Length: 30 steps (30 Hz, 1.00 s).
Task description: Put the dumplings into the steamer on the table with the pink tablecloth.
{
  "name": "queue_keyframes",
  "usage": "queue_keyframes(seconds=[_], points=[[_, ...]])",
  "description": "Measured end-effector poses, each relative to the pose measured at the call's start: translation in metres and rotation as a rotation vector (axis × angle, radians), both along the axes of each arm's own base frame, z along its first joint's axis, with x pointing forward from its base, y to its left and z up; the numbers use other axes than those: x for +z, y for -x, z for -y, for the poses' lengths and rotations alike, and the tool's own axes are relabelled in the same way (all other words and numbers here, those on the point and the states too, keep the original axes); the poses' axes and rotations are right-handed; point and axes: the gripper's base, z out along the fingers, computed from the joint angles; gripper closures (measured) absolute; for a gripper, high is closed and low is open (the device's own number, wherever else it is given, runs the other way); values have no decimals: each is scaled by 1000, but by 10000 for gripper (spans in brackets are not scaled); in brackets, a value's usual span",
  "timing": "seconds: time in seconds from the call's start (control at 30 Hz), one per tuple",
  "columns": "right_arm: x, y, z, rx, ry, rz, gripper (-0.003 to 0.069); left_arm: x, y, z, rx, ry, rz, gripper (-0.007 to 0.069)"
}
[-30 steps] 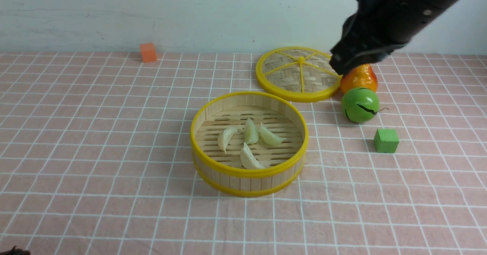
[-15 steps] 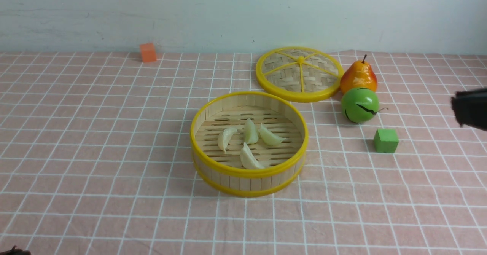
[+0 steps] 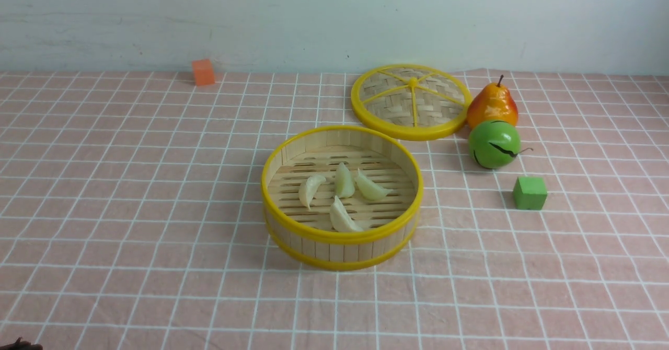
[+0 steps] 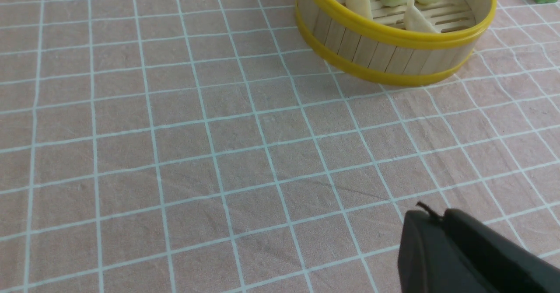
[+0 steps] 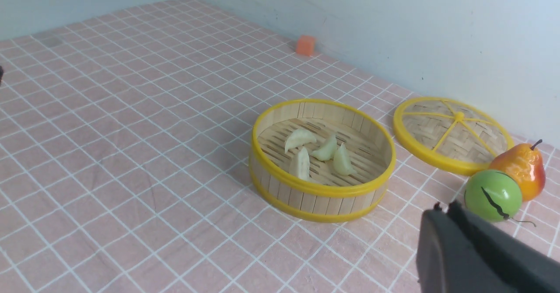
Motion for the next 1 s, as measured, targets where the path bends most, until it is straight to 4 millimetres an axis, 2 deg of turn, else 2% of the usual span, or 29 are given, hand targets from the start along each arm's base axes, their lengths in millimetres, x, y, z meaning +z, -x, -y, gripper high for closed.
queue_keyframes(seconds=[0.17,0.33,0.47,0.5,0.57,0.6,0.73,0.9,1.0], points=[[-3,9,3,8,10,-3,660,0,0,0,0,-1,-2,586],[-21,-5,1,-38,-45,22,680,0,0,0,0,-1,-3,586],[-62,-23,2,-162,-155,60,680,0,0,0,0,-2,-5,586],[-81,-28,4,-222,-194,63,680,0,0,0,0,-2,-5,586],[-92,-31,6,-266,-215,71,680,0,0,0,0,-2,-5,586],[-110,-33,9,-335,-241,67,680,0,0,0,0,-2,-5,586],[-163,-38,21,-556,-264,23,680,0,0,0,0,-2,-5,586],[-201,-39,32,-753,-251,-39,680,-1,0,0,0,-2,-6,581],[-207,-38,35,-809,-233,-83,680,-1,0,0,0,-2,-6,576]])
